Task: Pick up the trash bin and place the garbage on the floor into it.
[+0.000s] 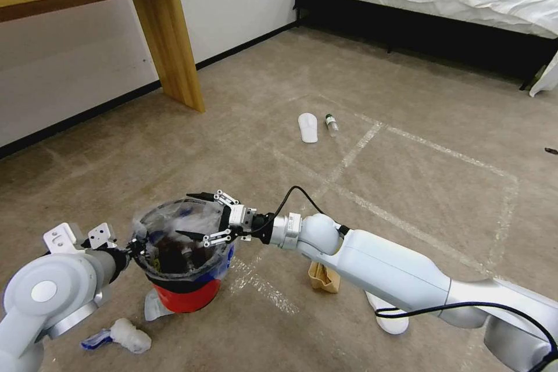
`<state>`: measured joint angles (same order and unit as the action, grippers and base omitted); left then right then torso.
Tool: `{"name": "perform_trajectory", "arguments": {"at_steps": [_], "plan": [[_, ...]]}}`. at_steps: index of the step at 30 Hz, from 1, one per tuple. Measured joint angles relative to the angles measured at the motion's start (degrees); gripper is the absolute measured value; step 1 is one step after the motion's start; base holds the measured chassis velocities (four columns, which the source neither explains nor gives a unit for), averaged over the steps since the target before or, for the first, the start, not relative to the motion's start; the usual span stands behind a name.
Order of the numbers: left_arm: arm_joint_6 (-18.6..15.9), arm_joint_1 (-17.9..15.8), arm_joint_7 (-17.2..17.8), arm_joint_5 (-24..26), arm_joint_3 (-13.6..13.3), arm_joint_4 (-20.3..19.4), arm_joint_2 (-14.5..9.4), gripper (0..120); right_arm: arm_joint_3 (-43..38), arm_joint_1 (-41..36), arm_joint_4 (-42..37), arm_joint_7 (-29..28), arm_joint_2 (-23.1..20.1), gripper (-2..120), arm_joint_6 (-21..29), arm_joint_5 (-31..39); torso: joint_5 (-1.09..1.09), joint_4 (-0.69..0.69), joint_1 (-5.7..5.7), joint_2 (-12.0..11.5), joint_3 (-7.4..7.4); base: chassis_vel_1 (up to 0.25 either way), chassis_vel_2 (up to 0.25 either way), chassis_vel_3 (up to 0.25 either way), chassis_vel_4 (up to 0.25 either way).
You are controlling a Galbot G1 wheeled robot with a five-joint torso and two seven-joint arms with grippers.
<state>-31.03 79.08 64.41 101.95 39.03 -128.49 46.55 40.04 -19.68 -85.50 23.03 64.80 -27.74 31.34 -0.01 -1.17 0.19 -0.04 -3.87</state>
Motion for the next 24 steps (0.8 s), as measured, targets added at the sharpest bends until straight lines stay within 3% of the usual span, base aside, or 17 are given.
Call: {"name": "perform_trajectory", "arguments": {"at_steps": [16, 24], "plan": [[-0.03, -0.72, 0.09, 0.07, -0.34, 0.48, -0.02, 4, 0.73, 1.40, -0.14, -1.57, 0.59, 100, -0.05, 0.23, 0.00, 0.00, 0.00, 0.00, 0.00, 0.000, 0.000, 0.000, 0.000], [-0.03, -0.61, 0.32, 0.18, -0.34, 0.97, 0.03, 4, -4.68, 4.69, -1.98, -2.30, -1.72, 100, 0.22, 2.06, 0.00, 0.02, 0.00, 0.00, -0.01, 0.000, 0.000, 0.000, 0.000]]}}
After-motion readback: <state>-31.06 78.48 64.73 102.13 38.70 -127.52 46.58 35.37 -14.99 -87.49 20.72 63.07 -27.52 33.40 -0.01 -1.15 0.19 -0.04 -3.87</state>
